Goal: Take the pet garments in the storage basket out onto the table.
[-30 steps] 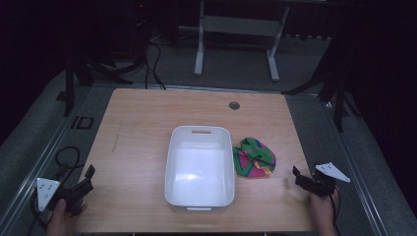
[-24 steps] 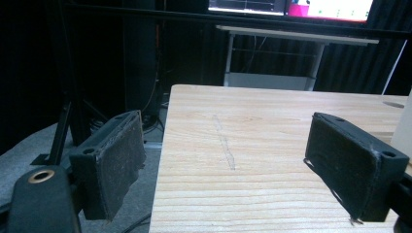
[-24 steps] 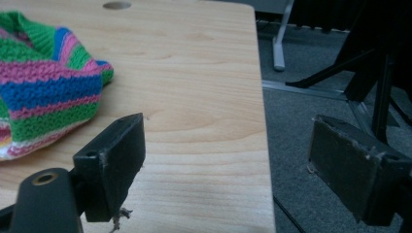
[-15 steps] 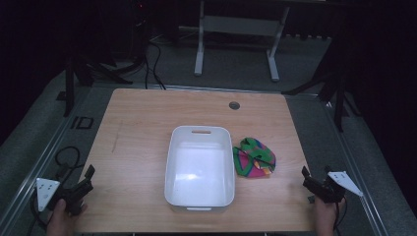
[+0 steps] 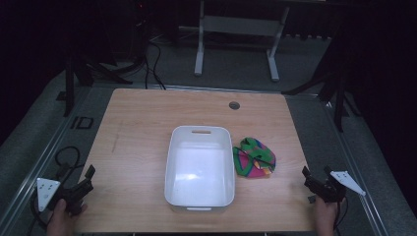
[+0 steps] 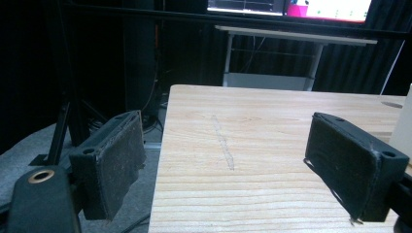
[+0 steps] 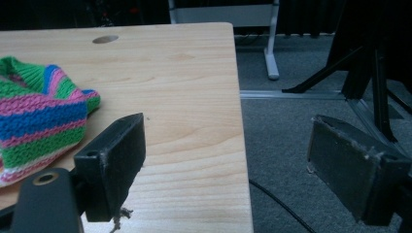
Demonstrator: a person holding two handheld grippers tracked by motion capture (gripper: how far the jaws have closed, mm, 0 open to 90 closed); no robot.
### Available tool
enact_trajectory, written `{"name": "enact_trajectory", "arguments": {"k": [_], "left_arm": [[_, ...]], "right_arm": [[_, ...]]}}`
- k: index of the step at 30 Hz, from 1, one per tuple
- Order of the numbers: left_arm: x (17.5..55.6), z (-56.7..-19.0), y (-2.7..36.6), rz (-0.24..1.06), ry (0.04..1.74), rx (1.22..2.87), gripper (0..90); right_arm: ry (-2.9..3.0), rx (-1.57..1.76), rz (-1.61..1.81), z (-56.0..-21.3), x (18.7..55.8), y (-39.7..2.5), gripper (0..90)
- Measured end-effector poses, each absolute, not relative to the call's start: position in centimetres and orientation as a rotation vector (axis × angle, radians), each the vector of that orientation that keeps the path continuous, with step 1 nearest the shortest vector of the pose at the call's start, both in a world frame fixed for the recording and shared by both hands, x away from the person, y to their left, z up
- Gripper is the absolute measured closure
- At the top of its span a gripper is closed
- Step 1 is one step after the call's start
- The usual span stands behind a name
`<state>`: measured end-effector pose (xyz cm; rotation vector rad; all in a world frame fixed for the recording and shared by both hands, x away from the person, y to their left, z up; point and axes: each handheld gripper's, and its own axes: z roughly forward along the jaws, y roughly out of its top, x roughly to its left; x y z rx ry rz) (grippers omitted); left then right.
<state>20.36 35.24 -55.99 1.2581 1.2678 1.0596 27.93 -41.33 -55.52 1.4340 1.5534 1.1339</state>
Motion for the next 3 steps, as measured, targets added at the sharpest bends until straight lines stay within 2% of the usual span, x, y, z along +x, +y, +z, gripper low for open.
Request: {"name": "enact_trajectory", "arguments": {"k": [3], "left_arm": [[20.36, -55.99, 35.24, 1.059, 1.267, 1.258, 14.8]], "right_arm": [[1.564, 1.430, 1.122, -55.51, 28.02, -41.15, 13.9]]}}
